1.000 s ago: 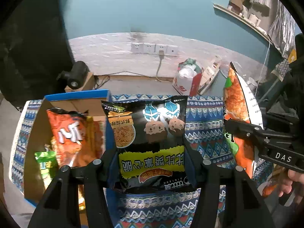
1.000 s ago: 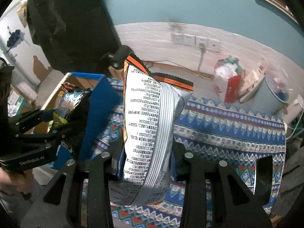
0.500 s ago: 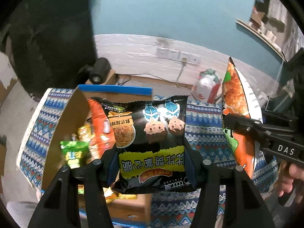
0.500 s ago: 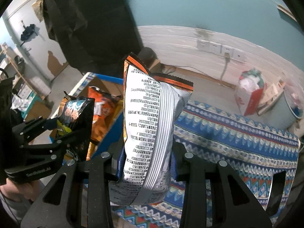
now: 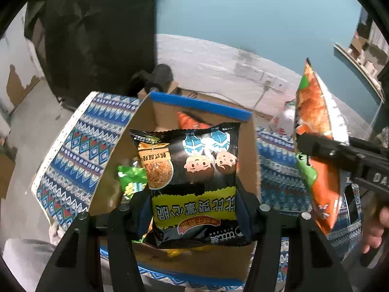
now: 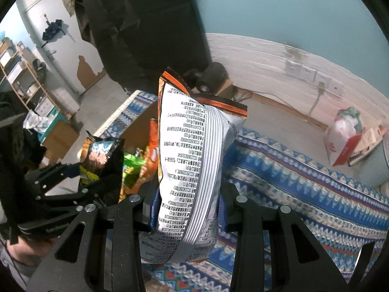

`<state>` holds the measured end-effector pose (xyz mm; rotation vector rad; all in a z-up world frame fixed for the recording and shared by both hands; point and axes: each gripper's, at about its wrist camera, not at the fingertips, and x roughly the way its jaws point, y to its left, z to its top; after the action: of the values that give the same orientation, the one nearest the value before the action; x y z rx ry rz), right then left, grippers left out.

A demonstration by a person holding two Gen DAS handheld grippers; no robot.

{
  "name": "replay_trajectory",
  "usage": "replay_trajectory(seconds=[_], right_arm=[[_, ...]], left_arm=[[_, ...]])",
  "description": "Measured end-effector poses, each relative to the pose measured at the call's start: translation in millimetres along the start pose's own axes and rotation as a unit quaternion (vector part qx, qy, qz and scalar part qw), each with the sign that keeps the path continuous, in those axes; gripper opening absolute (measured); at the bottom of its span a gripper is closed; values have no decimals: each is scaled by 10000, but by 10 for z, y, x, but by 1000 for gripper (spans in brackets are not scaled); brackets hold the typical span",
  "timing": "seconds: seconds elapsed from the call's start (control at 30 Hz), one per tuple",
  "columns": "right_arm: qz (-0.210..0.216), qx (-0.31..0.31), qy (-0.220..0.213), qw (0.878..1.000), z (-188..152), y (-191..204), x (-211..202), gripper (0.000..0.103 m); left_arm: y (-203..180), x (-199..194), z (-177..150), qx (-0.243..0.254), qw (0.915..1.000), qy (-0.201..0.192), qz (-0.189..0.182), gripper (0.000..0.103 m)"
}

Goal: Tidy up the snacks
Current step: 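Lift both bags and carry them over the cardboard box, then lower both bags into the box and open both tools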

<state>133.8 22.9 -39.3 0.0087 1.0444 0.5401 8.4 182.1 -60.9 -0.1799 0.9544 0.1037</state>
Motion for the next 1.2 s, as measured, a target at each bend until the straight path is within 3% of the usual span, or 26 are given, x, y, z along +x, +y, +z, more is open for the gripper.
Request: replay_trajectory(seconds=[0.57, 0.7, 1.07, 1.13, 1.2], right_arm=[[334, -82, 436, 9985, 73, 462, 534, 36], [294, -108, 478, 9984, 51, 515, 581, 36], [327, -276, 674, 9968, -35, 698, 694, 37], [343, -278, 722, 9964, -53, 715, 704, 41], [346, -246, 693, 9967, -52, 711, 683, 55]], left_arm=[[559, 336, -86, -580, 9970, 452, 221, 61], [611, 264, -88, -663, 9964, 438, 283, 70], [674, -75, -84, -617, 9971, 200, 392, 77], [695, -113, -89, -646, 9969, 183, 405, 77], [707, -142, -90, -663, 9968, 168, 423, 77]])
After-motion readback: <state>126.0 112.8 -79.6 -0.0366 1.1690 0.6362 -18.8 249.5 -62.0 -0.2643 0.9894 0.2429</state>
